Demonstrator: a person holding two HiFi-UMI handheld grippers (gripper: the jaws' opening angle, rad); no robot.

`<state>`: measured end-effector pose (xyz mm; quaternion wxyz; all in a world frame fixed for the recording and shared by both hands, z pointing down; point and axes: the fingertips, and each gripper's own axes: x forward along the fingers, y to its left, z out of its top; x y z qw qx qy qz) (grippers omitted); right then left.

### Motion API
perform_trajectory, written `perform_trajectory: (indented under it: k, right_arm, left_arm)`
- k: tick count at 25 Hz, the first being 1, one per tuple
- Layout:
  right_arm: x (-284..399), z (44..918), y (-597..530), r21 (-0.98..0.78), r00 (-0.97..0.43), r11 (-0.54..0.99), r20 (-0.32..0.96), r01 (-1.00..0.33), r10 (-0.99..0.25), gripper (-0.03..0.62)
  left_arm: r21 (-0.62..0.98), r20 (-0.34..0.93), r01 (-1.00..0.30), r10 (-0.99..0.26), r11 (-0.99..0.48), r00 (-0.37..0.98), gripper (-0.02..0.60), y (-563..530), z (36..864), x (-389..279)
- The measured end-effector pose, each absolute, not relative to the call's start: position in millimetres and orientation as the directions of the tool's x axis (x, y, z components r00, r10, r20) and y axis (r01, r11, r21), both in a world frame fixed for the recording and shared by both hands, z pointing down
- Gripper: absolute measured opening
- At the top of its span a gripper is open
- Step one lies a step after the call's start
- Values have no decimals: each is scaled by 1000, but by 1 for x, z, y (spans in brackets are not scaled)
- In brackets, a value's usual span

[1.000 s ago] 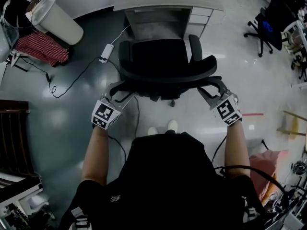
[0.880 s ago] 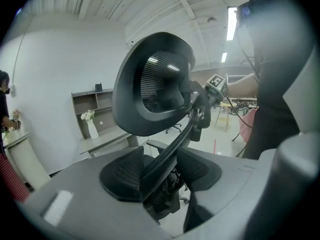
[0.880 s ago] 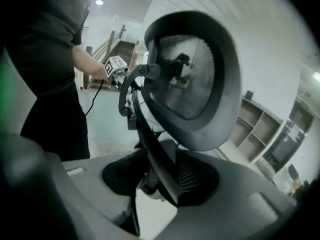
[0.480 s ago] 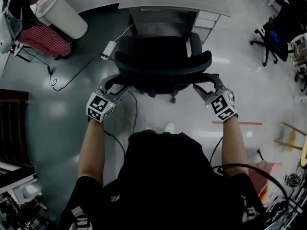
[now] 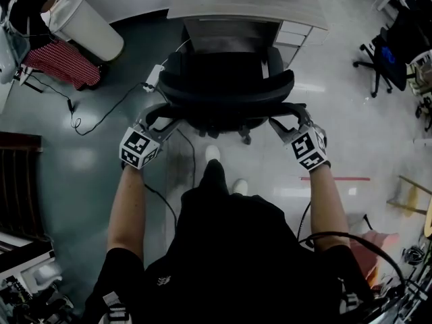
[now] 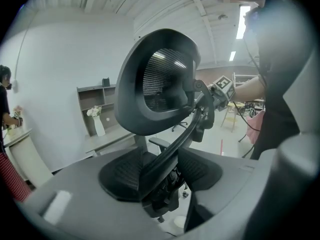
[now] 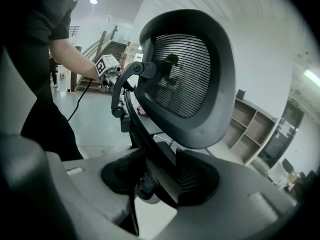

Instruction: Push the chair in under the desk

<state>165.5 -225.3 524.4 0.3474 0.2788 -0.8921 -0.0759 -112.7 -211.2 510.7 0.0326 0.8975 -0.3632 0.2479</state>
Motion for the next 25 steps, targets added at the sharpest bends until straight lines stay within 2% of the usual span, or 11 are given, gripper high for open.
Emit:
perform_trajectory:
  k: [11,25]
  right_arm:
    - [118,522,-272,315,-568,805,582,-503,-582,186]
    - [102,527,-345,305,-511,781,618,-546,-598,189]
  left_arm:
    - [-98,472,-603,-570,-792,672,230,-285,508,-159]
    - [-95,456,-557,-533,-825,713,225,-361,512,-176]
